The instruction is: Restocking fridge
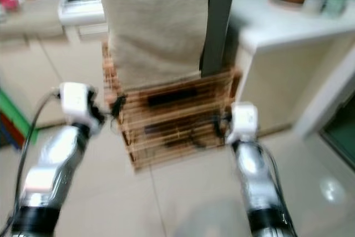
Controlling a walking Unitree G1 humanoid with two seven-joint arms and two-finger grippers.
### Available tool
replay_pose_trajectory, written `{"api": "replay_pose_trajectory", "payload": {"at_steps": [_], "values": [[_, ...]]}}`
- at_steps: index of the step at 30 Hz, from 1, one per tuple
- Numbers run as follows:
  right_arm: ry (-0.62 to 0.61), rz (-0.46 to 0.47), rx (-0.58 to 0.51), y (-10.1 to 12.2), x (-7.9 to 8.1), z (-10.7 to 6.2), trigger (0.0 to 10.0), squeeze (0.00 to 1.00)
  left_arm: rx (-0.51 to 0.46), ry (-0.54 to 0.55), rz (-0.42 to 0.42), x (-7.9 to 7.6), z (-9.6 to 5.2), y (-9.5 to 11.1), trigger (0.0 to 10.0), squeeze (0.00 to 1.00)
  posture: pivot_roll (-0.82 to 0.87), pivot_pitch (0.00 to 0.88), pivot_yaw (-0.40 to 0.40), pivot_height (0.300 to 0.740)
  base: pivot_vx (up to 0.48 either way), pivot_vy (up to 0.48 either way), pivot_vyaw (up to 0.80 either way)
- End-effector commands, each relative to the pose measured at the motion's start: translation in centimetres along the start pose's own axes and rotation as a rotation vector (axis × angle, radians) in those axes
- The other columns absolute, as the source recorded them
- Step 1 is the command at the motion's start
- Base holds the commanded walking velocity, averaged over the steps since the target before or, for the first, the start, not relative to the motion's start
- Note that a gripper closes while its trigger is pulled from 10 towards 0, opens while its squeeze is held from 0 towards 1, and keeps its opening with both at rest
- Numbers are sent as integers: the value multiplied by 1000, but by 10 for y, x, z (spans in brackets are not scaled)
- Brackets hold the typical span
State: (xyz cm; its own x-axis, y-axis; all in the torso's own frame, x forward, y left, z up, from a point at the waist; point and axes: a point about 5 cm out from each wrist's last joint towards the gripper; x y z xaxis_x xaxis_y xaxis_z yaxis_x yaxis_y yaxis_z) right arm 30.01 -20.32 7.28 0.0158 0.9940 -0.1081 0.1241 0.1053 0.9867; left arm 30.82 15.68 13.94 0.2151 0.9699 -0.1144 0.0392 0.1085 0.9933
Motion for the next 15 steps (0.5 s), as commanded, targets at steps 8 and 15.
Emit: {"api": "replay_pose_trajectory", "payload": {"at_steps": [8, 15], "values": [[-141, 125, -115, 14, -18, -9, 10000, 0, 35, 92, -4, 22, -9, -9, 10000, 0, -143, 0, 75, 740, 0, 480, -766], [-138, 137, -169, 31, -18, -7, 10000, 0, 33, 111, 0, 29, -11, -9, 10000, 0, -140, 0, 69, 740, 0, 480, -764]]}}
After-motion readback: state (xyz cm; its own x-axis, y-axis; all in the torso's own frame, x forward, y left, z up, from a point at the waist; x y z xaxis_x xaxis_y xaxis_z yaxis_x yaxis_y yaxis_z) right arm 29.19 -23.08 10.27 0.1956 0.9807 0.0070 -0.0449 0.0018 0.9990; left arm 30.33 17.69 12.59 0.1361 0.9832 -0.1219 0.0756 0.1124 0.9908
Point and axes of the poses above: a point about 5 cm out from each wrist's last joint towards the gripper, its own z axis pointing out of the wrist towards the gripper, its own y axis along the axis of the wrist's last joint, x = y × z, and after that the axes turned 4 degrees about -z, right-handed
